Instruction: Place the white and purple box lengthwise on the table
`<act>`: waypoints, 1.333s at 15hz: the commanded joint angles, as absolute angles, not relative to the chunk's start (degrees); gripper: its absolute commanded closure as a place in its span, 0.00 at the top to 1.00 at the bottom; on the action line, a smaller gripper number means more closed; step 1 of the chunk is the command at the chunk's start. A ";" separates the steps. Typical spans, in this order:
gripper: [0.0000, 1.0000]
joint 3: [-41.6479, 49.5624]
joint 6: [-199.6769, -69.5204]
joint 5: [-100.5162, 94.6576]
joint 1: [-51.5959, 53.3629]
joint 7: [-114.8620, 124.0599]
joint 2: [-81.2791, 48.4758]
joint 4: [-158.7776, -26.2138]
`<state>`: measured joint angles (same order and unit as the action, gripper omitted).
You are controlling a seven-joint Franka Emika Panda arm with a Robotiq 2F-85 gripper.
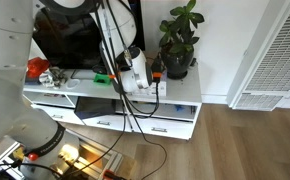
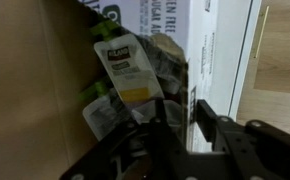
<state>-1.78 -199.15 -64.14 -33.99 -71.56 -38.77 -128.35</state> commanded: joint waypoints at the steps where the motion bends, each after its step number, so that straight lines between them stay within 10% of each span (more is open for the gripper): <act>1: 0.69 -3.49 -198.84 -65.63 -36.84 -69.23 -32.71 -131.54; 6: 0.99 -12.15 -189.70 -69.56 -46.96 -60.27 -25.59 -138.15; 20: 1.00 -70.67 -153.67 -29.08 -108.07 -64.87 -28.00 -139.54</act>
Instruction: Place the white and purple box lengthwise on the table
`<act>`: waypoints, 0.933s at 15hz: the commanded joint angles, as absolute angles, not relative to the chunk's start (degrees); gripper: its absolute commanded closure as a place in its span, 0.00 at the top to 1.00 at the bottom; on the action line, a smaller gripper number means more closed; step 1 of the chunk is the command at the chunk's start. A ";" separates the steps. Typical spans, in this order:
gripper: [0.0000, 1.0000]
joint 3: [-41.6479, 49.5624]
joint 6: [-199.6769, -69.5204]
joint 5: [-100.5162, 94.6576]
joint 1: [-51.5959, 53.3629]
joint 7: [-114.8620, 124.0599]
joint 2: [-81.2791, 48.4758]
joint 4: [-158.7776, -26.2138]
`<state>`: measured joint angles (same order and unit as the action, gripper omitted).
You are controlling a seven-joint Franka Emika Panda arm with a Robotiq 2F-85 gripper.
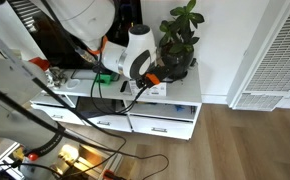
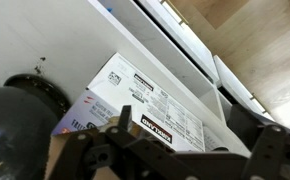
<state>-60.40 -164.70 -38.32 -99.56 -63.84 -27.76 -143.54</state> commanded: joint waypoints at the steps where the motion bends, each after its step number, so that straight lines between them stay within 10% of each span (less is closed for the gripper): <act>1: 1.00 -73.50 -149.62 -25.91 -110.15 -63.65 -27.33 -137.75; 14: 1.00 -91.92 -140.28 3.98 -110.24 -37.77 -5.42 -130.74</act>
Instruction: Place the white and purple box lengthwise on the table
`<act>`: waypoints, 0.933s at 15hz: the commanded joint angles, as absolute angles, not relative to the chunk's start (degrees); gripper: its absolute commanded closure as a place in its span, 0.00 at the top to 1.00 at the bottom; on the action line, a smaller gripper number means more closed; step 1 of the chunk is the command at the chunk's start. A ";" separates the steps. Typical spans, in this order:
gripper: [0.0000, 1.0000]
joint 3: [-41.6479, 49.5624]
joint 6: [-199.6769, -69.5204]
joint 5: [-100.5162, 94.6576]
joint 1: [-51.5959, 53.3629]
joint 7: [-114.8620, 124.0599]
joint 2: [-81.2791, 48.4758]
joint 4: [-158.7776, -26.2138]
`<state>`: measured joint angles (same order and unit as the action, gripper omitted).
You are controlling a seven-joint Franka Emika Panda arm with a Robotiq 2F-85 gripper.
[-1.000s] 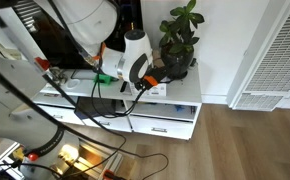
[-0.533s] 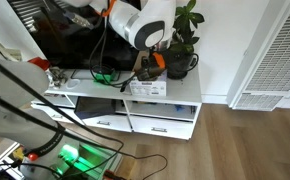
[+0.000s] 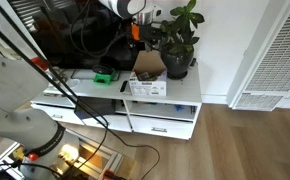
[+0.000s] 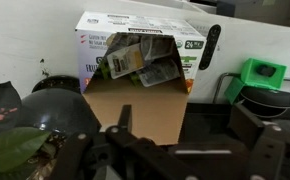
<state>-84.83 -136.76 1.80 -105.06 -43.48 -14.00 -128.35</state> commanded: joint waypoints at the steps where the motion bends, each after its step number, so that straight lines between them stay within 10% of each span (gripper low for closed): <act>1: 1.00 -94.79 -142.00 3.28 -112.15 -35.27 -4.43 -131.19; 14: 1.00 -106.74 -153.66 -23.20 -119.79 -4.13 -3.94 -134.92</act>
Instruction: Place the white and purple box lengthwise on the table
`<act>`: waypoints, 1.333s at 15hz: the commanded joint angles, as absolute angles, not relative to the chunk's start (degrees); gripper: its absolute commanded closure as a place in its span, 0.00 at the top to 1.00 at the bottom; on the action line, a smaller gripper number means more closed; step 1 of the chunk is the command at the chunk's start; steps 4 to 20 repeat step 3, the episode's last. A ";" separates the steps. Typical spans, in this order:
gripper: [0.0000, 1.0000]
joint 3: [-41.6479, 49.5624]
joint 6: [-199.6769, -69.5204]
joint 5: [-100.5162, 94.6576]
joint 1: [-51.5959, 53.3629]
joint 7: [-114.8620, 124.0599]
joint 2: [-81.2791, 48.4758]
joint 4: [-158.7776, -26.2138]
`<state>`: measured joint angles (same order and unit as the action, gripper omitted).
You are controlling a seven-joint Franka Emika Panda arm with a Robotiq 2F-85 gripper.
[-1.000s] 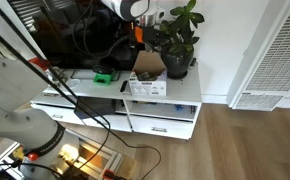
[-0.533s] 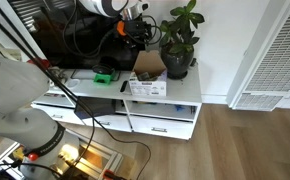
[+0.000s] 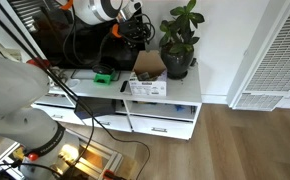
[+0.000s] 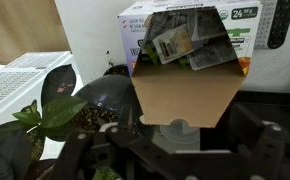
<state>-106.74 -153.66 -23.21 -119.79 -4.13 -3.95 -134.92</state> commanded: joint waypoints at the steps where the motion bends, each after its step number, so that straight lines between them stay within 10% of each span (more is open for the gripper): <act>1: 1.00 -106.74 -153.66 -23.41 -119.89 -4.13 -4.26 -134.92; 20: 1.00 -106.74 -153.66 -23.58 -119.93 -4.13 -4.67 -134.92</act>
